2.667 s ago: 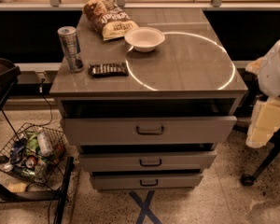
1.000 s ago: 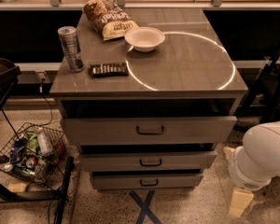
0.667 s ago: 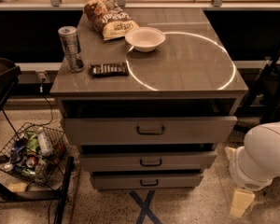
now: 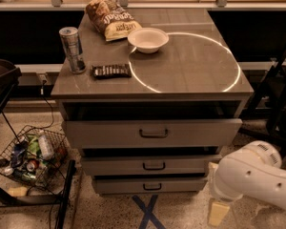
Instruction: Open middle drawer
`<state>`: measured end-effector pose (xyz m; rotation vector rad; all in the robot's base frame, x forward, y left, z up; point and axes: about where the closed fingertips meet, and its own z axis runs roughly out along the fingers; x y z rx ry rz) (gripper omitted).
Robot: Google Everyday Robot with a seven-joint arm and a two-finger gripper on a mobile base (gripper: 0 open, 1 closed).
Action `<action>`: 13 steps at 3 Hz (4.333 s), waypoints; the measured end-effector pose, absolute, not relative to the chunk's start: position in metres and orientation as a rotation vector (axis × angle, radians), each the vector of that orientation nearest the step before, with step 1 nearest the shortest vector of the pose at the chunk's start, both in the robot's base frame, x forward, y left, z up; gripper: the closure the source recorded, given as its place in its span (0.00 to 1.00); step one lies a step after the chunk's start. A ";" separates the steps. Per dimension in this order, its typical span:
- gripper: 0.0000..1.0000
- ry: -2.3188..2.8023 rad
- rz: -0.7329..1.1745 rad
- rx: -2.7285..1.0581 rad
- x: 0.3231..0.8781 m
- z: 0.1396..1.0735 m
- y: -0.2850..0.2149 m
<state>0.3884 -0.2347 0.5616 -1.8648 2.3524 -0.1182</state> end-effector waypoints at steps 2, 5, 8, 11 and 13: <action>0.00 2.246 -0.102 -1.940 0.402 0.467 -0.199; 0.00 2.262 -0.122 -2.021 0.423 0.381 -0.169; 0.00 2.353 -0.191 -2.115 0.460 0.262 -0.150; 0.00 2.066 -0.234 -2.084 0.422 0.385 -0.171; 0.00 1.965 -0.352 -2.141 0.419 0.439 -0.127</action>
Offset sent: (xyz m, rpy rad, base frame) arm 0.0188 0.0564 -0.1446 0.0231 -0.0381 0.1328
